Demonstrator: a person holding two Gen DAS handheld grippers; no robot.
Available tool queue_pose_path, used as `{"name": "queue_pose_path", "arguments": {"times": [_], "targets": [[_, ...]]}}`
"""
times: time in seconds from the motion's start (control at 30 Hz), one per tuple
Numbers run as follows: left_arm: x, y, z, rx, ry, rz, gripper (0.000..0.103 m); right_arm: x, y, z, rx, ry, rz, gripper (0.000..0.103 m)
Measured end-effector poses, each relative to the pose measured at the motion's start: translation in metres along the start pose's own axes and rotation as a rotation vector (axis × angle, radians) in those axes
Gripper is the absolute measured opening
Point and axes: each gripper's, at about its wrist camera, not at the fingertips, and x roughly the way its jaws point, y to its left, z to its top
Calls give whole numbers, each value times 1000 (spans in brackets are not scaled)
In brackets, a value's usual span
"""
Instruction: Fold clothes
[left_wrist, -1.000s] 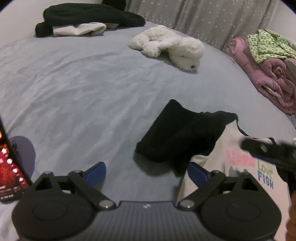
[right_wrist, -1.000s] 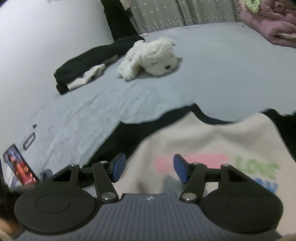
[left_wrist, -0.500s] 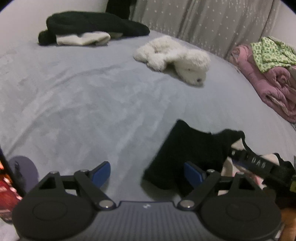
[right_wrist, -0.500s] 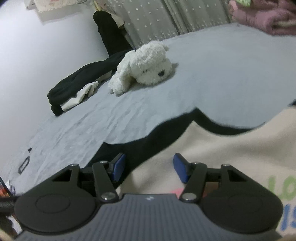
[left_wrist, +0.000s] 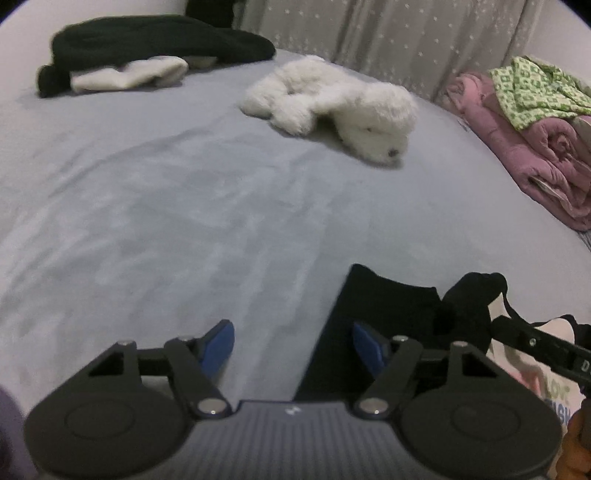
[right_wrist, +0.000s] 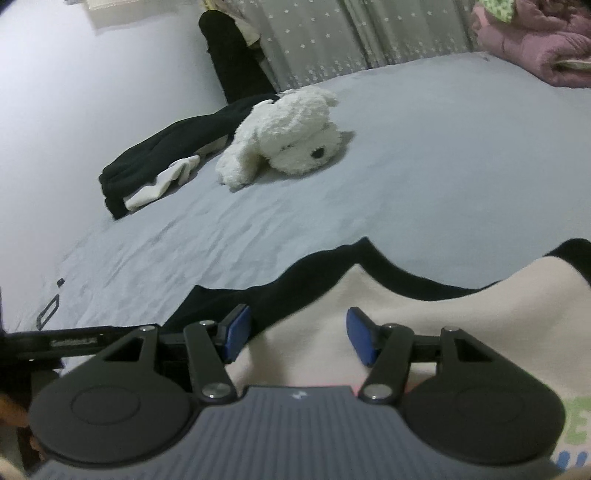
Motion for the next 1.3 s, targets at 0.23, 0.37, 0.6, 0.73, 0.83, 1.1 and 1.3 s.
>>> {"name": "queue_pose_path", "arguments": {"times": [0.23, 0.37, 0.6, 0.73, 0.83, 1.1, 1.3], "targets": [[8, -19, 3, 31, 24, -57, 21, 2, -16, 2, 65, 12, 11, 62], [2, -25, 5, 26, 9, -60, 5, 2, -16, 2, 59, 14, 7, 62], [-42, -20, 19, -50, -184, 14, 4, 0, -17, 2, 65, 4, 5, 62], [-66, -18, 29, -62, -300, 146, 4, -2, -18, 2, 70, -2, 4, 62], [-77, -13, 34, -89, -355, 193, 4, -2, -18, 2, 74, -6, 4, 62], [-77, -15, 36, -87, -400, 297, 4, -2, -20, 3, 82, -9, 5, 62], [-58, -8, 28, -42, -343, 395, 7, 0, -20, 3, 80, -4, 6, 62]]}}
